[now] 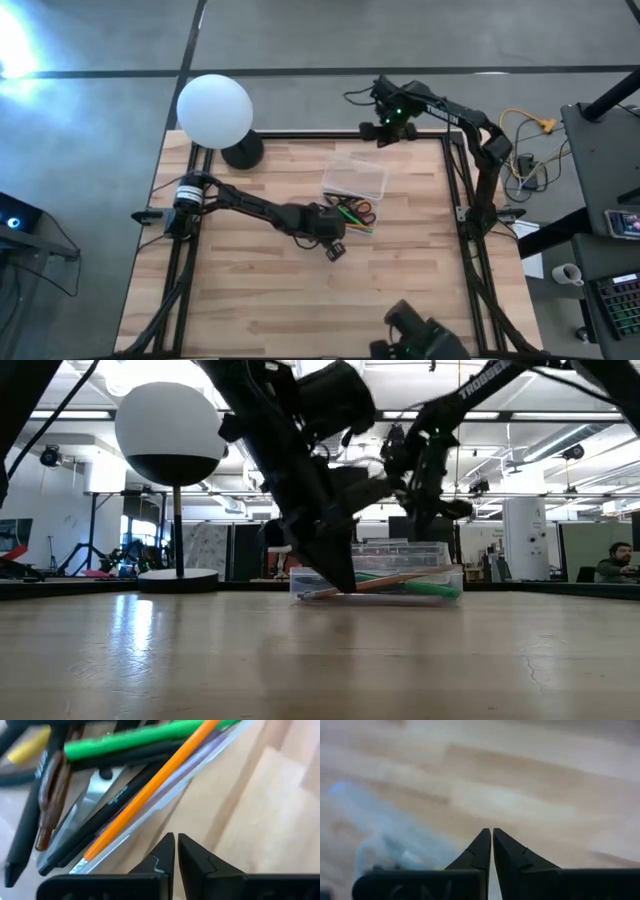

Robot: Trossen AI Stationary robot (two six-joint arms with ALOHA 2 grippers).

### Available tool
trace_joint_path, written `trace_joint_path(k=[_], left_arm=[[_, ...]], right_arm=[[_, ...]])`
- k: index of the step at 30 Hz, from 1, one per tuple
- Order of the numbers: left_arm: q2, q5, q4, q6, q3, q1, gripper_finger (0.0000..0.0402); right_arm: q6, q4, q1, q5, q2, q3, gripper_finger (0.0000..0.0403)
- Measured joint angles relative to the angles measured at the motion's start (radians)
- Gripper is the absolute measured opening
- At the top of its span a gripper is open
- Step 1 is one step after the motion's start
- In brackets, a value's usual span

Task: Pick & place school supplies into a supply box
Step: Close the supply box

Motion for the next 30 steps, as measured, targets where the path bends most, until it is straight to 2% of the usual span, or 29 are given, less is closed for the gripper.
trace_joint_path(k=[5, 11, 24, 30], left_arm=[[-0.004, -0.037, -0.027, -0.001, 0.056, -0.042, 0.0006], [0.010, -0.024, -0.030, -0.042, 0.037, -0.065, 0.0006], [0.016, -0.018, 0.013, -0.061, -0.037, -0.003, 0.0006], [0.016, -0.023, 0.025, -0.048, -0.037, 0.026, 0.0006]], right_arm=[[0.004, -0.034, -0.033, 0.000, 0.054, -0.005, 0.0013], [-0.004, -0.037, -0.013, -0.010, 0.110, -0.008, 0.0013], [-0.068, -0.044, 0.002, -0.155, 0.137, -0.008, 0.0013], [-0.110, -0.086, 0.019, -0.179, 0.130, -0.008, 0.0013]])
